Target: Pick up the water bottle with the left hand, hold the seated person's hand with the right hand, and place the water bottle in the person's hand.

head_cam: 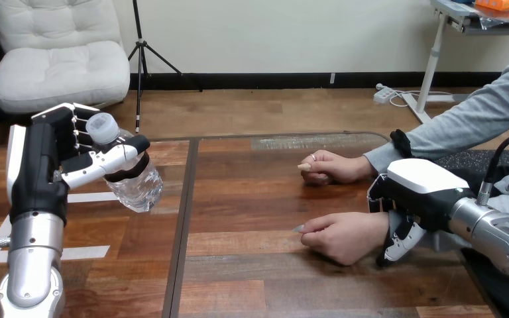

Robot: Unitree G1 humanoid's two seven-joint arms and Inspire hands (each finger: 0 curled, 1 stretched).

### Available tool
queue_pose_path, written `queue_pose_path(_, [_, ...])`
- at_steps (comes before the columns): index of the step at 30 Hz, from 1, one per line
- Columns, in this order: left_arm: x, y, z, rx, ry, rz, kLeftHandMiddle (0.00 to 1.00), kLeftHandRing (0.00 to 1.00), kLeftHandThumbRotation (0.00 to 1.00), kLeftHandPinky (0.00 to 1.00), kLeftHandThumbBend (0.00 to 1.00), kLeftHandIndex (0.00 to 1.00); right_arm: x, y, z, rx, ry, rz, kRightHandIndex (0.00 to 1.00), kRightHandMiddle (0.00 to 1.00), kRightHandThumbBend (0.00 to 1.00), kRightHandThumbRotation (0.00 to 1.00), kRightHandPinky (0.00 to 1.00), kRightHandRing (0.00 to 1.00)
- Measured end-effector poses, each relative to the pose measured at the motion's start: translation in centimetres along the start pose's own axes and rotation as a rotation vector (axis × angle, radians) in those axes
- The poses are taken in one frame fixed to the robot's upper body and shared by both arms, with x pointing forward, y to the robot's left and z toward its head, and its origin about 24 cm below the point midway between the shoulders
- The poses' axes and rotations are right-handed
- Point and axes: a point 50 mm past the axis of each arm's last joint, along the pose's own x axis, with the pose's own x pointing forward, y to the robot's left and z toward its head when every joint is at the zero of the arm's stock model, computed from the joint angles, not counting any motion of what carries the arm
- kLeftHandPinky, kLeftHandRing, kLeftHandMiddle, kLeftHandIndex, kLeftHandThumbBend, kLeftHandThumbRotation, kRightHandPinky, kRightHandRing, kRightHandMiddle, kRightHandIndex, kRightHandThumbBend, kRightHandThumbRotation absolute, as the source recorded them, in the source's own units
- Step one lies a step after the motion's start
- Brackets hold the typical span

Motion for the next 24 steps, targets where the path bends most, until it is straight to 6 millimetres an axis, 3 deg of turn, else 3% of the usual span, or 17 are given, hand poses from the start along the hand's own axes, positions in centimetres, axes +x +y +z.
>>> queue_pose_path(24, [-0.01, -0.01, 0.0, 0.0, 0.0, -0.003, 0.4, 0.37, 0.0, 0.32, 0.74, 0.4, -0.06, 0.14, -0.14, 0.002, 0.006, 0.01, 0.23, 0.21, 0.78, 0.0, 0.1, 0.15])
